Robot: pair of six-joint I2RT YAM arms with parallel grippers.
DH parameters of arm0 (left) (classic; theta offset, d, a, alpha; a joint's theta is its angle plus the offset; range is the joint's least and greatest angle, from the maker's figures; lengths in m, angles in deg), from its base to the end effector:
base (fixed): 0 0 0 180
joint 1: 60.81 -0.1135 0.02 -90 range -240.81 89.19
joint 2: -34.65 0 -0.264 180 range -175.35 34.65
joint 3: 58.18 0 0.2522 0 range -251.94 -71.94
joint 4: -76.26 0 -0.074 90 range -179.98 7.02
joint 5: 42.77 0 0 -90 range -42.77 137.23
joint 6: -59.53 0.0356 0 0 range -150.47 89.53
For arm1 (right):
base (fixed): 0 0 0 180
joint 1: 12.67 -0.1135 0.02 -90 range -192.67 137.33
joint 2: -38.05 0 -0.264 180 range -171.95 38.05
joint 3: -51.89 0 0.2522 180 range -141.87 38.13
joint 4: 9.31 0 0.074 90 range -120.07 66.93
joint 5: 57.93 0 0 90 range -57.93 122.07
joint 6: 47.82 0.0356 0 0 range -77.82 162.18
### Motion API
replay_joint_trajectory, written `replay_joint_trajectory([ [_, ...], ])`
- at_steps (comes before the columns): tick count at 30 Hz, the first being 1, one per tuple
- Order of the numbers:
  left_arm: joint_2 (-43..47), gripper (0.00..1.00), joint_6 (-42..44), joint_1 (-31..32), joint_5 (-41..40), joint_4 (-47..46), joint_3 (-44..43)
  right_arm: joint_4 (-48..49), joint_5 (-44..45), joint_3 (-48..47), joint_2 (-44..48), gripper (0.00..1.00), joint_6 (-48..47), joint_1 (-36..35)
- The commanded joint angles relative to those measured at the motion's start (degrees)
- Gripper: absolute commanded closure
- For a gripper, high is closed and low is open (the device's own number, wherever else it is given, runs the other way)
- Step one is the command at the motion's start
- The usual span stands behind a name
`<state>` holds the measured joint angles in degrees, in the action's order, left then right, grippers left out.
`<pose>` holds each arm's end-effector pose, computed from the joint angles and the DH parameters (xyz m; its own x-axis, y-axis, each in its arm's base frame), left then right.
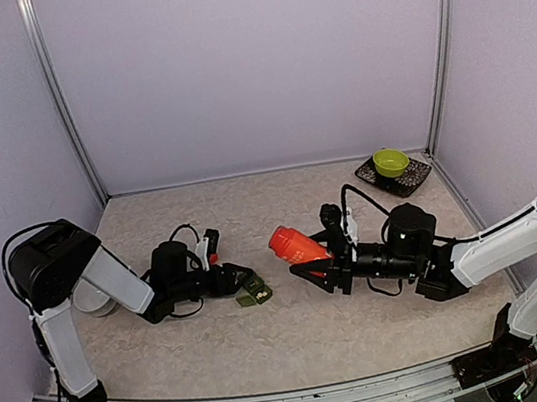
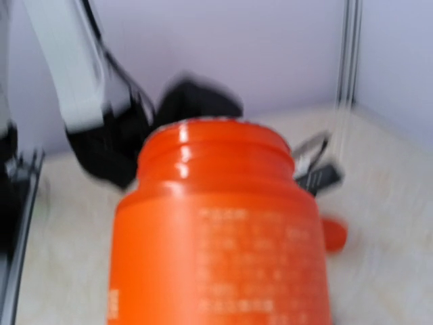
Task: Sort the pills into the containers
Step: Pick up the lid of the pill bottle from the center of the board.
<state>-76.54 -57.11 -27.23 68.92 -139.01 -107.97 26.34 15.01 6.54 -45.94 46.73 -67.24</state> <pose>0.2696 -0.1947 0.0911 -0.6824 -0.0471 -0.7295 0.5420 0.6371 -0.5480 0.1638 0.2482 0.2129 -0.1054 -0.0173 -0.9943 -0.9434 0.3179 0.0945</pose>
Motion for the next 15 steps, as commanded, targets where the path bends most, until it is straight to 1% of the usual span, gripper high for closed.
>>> replay_joint_trajectory([
  [1, 0.95, 0.31, 0.11, -0.81, -0.51, 4.06, 0.83, 11.7, 1.63, 2.61, 4.48, 1.0, 0.36, 0.5],
  [6, 1.74, 0.25, 0.09, -1.2, -0.43, 4.9, 0.33, 11.97, 2.14, 2.87, 8.01, 1.0, -1.13, 0.43],
  [8, 1.93, 0.2, 0.03, -1.2, -0.34, 5.44, -0.03, 12.8, 2.52, 3.29, 9.36, 1.0, -1.74, 0.47],
  [10, 2.19, 0.19, -0.12, -1.19, -0.29, 5.89, -0.3, 13.57, 3.17, 3.74, 10.63, 1.0, -2.07, 0.43],
  [12, 2.5, 0.14, -0.25, -1.21, -0.21, 6.47, -0.67, 13.48, 3.31, 3.98, 11.52, 1.0, -2.22, 0.46],
  [15, 3.8, 0.1, -0.41, -1.26, -0.48, 7.45, -1.16, 12.19, 3.39, 3.71, 12.36, 1.0, -2.55, 0.44],
])
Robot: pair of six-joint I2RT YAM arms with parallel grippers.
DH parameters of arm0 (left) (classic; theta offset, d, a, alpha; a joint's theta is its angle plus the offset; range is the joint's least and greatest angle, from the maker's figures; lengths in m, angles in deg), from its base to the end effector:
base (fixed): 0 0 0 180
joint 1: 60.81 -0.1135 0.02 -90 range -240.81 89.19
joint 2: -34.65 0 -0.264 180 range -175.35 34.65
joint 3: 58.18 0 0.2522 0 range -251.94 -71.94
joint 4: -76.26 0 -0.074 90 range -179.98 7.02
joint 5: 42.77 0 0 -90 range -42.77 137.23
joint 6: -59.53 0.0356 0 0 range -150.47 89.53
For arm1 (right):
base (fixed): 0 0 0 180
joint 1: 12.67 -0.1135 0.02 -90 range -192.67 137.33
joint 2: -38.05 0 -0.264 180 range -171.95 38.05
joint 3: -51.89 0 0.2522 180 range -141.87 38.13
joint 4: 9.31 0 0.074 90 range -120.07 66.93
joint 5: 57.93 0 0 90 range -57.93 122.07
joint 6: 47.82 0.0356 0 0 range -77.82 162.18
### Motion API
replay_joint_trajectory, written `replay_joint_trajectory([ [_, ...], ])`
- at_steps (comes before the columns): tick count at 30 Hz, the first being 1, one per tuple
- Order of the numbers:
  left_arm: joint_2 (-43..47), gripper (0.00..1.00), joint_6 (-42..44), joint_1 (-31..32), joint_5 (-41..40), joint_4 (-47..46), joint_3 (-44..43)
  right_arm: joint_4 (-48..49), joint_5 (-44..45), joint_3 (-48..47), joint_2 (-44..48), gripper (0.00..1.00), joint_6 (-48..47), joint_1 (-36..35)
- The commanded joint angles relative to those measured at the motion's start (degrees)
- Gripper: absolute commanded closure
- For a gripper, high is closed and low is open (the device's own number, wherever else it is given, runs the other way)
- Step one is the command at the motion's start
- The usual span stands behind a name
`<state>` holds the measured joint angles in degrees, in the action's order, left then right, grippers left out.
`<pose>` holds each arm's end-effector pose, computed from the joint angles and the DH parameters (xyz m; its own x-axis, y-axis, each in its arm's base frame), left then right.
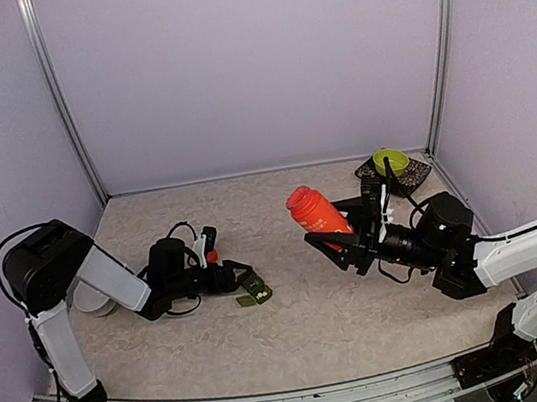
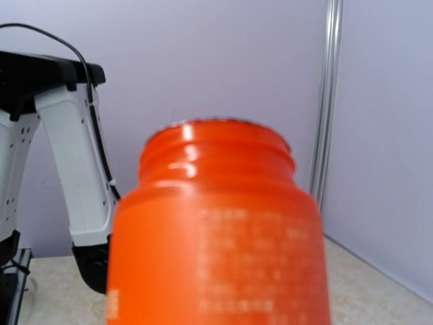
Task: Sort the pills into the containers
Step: Pick up the lid of the pill bottle from the center of the board.
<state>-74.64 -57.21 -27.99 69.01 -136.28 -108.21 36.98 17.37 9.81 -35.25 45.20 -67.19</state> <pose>0.2716 -0.1909 0.0978 -0.6892 -0.0527 -0.7226 0.5282 0.6462 -0.5509 0.1462 0.2206 0.2638 0.1017 0.2305 -0.9677 -0.9365 0.3502 -0.0150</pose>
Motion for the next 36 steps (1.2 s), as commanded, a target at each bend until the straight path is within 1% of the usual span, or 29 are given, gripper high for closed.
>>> replay_joint_trajectory([
  [1, 2.49, 0.08, -0.25, -0.48, -0.67, 5.22, -1.22, 0.91, 1.07, 0.1, 1.87, 1.0, -1.15, 0.39],
  [4, 4.5, 0.01, -0.01, -0.44, -1.55, 7.92, -3.09, -1.47, 0.95, -1.11, 2.49, 1.0, -0.93, 0.46],
  [7, 6.33, 0.01, 0.12, -0.43, -2.52, 10.03, -4.93, -3.84, 0.83, -1.9, 3.01, 1.0, -1.08, 0.4],
  [11, 9.37, 0.01, 0.17, -0.29, -4.65, 13.72, -6.85, -4.5, 1.24, -1.46, 4.12, 1.0, -1.27, 0.46],
  [17, 15.68, 0.01, 0.48, 0.64, -13.3, 23.44, -7.94, -5.12, 1.62, -1.12, 5.6, 1.0, -1.83, 0.44],
  [22, 23.15, 0.01, -0.78, 1.19, -21.13, 31.16, -5.33, -4.45, 1.43, -1.27, 5.42, 1.0, -2.31, 0.45],
  [29, 35.89, 0.01, -4.88, 1.22, -31.38, 40.65, -0.74, -3.34, 0.23, -1.63, 3.27, 1.0, -1.64, 0.52],
  [33, 40.12, 0.01, -6.73, 0.74, -35.54, 45.79, 0.98, -3.19, -1.51, -2.05, 2.31, 1.0, -0.72, 0.52],
  [36, 42.32, 0.01, -7.78, 0.43, -36.92, 47.44, 2.95, -3.17, -1.86, -2.12, 2.5, 1.0, -0.44, 0.54],
])
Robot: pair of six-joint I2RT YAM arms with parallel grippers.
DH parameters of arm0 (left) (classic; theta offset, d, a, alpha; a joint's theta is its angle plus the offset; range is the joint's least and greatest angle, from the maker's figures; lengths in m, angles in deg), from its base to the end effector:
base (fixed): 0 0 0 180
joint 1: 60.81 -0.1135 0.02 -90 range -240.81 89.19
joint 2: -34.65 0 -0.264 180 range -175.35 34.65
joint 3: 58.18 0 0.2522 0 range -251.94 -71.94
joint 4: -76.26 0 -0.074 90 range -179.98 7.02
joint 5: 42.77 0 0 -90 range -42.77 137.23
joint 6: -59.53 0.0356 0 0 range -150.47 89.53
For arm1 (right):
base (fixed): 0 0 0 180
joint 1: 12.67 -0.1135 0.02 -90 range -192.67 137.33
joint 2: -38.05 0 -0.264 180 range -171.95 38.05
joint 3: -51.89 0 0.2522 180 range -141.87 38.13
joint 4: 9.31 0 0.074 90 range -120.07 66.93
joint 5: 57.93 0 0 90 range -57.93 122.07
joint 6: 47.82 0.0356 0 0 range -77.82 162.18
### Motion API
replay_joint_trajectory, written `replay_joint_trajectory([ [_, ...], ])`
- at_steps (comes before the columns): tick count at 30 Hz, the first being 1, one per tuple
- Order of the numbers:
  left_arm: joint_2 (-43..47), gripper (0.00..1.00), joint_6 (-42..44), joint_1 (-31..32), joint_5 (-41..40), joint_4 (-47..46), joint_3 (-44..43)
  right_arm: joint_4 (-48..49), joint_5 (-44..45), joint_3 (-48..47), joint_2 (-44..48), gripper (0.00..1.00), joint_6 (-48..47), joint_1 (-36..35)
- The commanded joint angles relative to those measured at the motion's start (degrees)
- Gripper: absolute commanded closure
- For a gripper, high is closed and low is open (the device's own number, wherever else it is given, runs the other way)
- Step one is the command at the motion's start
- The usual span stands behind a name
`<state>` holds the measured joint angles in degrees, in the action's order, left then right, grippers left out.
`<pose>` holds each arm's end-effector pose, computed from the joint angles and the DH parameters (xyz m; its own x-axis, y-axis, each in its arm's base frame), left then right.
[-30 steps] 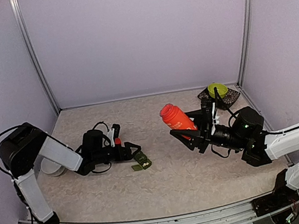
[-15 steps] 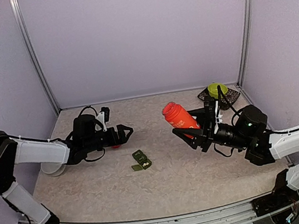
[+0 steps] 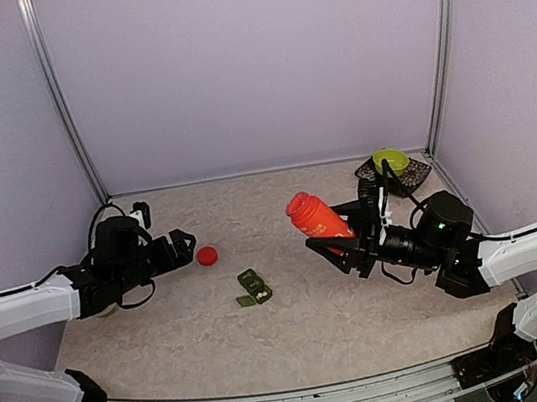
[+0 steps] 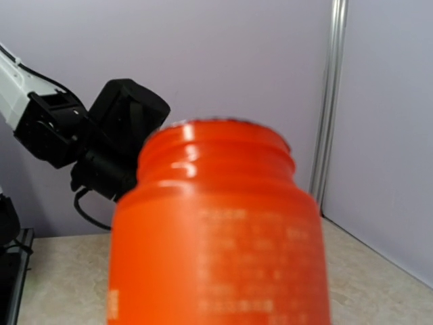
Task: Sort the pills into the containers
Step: Pick up the lid of the pill bottle from the center of the board.
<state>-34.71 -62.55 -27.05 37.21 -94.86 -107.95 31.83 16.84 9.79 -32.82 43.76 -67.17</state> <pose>0.2199 -0.1396 0.2240 -0.5589 -0.2555 -0.7889 0.1455 0.9064 -0.3966 0.1436 0.2174 0.2647 0.0986 0.1840 -0.9780 -0.9376 0.3465 -0.0293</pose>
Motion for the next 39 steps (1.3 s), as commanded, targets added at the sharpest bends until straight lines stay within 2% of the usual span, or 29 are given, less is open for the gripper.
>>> replay_joint_trajectory([
  [1, 3.08, 0.01, -3.0, -0.59, -5.6, 6.4, 3.38, 1.85, -1.18, -2.15, 0.19, 1.0, 0.9, 0.51],
  [11, 7.22, 0.01, -6.72, -2.14, -9.91, 10.57, 5.57, -0.92, -0.27, -1.37, 2.93, 1.0, -0.23, 0.52],
  [23, 2.96, 0.01, -9.18, -2.29, -13.36, 15.79, 3.4, -6.69, 1.85, -0.91, 6.35, 1.0, -3.08, 0.61],
  [27, -2.95, 0.01, -5.95, -2.31, -10.67, 11.72, -0.26, -7.47, 2.48, -1.06, 6.19, 1.0, -3.27, 0.56],
  [32, -15.44, 0.01, -2.7, -2.08, -9.27, 11.58, -10.28, -7.43, 2.11, -1.28, 4.45, 1.0, -2.04, 0.57],
  [39, -26.96, 0.01, 1.06, -1.89, -7.88, 13.08, -21.8, -8.53, 1.65, -2.13, 3.02, 1.0, -1.58, 0.66],
])
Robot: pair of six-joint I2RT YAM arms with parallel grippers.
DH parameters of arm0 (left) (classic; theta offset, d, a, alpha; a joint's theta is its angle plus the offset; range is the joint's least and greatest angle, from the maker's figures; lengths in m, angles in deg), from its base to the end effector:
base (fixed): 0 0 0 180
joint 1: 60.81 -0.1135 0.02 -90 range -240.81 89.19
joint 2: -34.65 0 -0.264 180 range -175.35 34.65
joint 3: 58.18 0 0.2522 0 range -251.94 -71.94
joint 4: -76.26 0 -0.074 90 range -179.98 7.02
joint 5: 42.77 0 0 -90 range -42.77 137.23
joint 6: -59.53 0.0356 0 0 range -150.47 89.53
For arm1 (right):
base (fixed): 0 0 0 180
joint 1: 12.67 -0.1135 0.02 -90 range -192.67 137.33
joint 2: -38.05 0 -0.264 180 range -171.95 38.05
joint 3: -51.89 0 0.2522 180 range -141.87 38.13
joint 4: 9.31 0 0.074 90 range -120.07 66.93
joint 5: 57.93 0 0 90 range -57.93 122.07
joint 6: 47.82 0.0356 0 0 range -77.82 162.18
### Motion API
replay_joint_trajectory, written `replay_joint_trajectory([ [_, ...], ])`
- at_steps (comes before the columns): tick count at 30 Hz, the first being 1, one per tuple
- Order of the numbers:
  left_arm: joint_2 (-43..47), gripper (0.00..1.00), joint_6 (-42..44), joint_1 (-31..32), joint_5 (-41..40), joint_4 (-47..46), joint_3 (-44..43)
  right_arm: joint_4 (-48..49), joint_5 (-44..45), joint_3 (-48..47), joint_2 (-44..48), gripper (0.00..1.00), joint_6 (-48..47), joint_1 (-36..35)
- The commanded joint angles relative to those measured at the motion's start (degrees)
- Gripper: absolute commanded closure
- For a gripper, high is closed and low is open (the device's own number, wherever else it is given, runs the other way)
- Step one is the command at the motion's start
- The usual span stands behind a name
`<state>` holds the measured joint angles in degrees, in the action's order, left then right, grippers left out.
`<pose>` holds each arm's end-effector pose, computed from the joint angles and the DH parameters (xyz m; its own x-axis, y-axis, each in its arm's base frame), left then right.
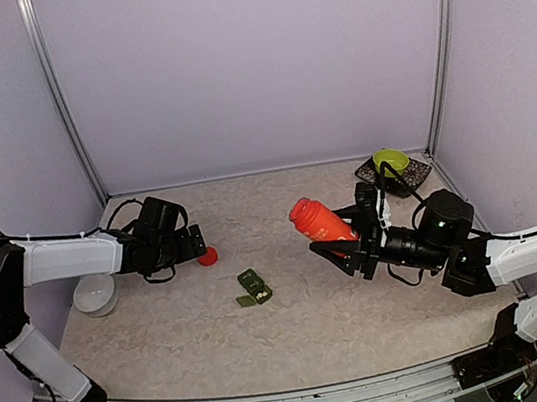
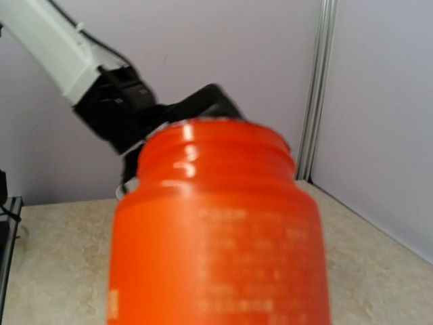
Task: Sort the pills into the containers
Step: Pick up the lid of the pill bottle from the center of the board.
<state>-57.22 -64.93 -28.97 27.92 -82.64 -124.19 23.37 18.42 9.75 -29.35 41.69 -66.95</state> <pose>0.2857 -0.1636 0.1887 -0.6852 -0.2031 -0.6995 -0.0989 0.9774 -0.1869 0.1417 0.2114 0.2636 0.0833 0.1016 -0.9913 -0.9249 0.3782 -0.0390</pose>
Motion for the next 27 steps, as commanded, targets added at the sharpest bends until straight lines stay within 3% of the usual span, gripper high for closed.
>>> replay_joint_trajectory([
  [1, -5.9, 0.01, 4.0, 0.19, 1.7, 1.18, -7.25, -0.19, 0.03, -2.14, -0.46, 1.0, 0.41, 0.44],
  [11, -17.99, 0.01, 7.12, 0.78, -2.28, 6.83, -18.53, -1.76, 1.01, -1.79, 1.22, 1.0, -0.12, 0.46],
  [27, -22.92, 0.06, 8.22, 0.8, -0.22, 5.33, -18.79, -0.84, 1.38, -1.07, 0.56, 1.0, 0.45, 0.41],
])
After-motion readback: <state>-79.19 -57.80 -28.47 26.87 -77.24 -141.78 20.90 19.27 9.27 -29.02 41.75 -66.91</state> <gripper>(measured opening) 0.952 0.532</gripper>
